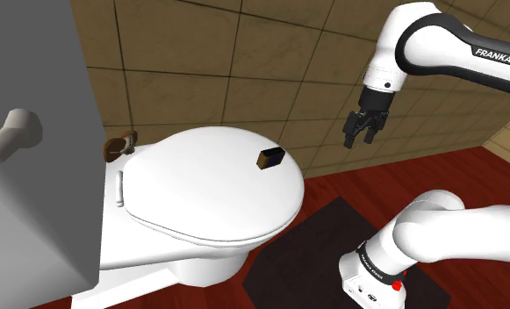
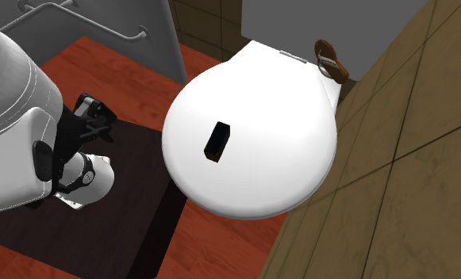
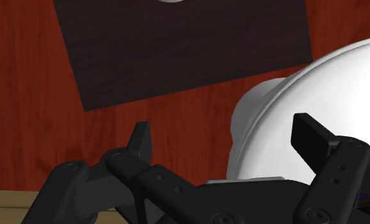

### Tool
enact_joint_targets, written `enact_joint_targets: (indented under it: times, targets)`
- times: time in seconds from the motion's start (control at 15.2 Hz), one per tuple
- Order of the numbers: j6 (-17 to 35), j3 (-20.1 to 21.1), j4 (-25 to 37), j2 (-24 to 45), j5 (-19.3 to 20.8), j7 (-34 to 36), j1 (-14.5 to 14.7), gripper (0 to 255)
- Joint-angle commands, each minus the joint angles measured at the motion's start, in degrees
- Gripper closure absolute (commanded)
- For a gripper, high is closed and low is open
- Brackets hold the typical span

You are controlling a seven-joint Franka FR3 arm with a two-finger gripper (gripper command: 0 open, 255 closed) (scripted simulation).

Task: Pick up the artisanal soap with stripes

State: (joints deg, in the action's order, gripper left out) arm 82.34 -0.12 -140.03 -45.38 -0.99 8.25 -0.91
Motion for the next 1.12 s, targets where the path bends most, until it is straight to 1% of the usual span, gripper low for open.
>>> enact_joint_targets:
  times: [0.0, 0.33, 0.59, 0.86, 1.06]
  targets:
    - [0.0, 0.0, 0.0, 0.0, 0.0, 0.0, 0.0, 0]
    - [6.86, 8.33, -3.11, 0.38, -7.26, 16.43, -1.14, 0]
    - [13.44, 15.26, -3.54, 3.4, -11.97, 29.23, -2.39, 0]
    - [20.49, 22.21, -2.1, 8.63, -14.88, 41.94, -4.46, 0]
    - [25.75, 27.4, 0.13, 13.75, -15.43, 51.64, -6.8, 0]
